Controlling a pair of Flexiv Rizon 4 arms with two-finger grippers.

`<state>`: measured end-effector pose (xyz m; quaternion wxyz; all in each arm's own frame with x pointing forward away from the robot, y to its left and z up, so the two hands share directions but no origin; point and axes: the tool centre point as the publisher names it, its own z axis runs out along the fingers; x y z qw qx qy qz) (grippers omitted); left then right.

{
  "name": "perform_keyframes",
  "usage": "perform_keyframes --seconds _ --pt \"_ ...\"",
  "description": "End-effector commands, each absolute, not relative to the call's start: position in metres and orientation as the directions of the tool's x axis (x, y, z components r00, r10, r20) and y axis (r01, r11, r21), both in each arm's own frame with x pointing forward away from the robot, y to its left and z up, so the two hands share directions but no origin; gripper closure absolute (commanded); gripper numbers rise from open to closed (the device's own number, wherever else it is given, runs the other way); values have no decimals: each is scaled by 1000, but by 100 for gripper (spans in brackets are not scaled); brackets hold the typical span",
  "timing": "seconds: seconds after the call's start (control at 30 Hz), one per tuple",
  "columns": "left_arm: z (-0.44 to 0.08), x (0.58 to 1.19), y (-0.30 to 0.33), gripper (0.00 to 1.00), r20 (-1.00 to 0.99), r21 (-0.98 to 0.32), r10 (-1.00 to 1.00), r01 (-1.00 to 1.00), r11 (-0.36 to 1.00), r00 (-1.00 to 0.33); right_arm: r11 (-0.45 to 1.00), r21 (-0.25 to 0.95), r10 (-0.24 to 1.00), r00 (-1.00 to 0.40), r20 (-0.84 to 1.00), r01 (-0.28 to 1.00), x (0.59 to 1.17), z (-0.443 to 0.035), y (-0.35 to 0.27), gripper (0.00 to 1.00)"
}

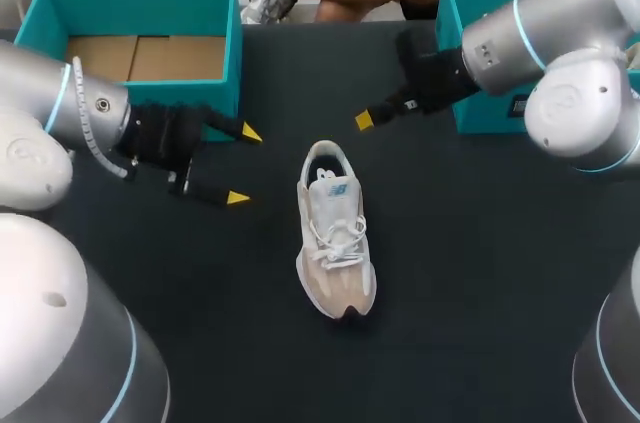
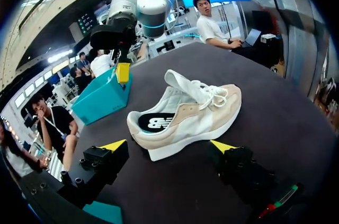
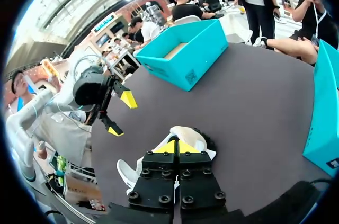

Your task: Take the shoe out of the shoebox, open the shoe tongue, remove and reinsert the insole, then place the shoe into the shoebox

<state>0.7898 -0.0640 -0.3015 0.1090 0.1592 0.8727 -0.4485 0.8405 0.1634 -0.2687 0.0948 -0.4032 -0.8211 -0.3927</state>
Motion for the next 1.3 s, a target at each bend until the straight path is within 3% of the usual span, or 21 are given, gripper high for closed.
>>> perform_keyframes --seconds 0.03,0.27,0.47,0.77,1.3 --pt "-285 796 -44 0 -309 -752 220 379 538 -925 366 567 596 -654 466 738 839 -268 164 100" --pt "-270 805 -20 0 -301 -769 190 355 531 -935 366 567 596 -654 466 738 839 -268 164 100" --pt "-257 809 -10 0 -260 -790 185 319 523 -948 344 487 769 -538 346 803 839 -271 173 100" --pt "-243 812 12 0 -269 -761 136 297 577 -953 254 448 898 -381 220 857 841 -276 175 100" --pt "-236 818 24 0 -254 -755 92 257 603 -963 243 411 929 -333 162 879 841 -283 174 100"
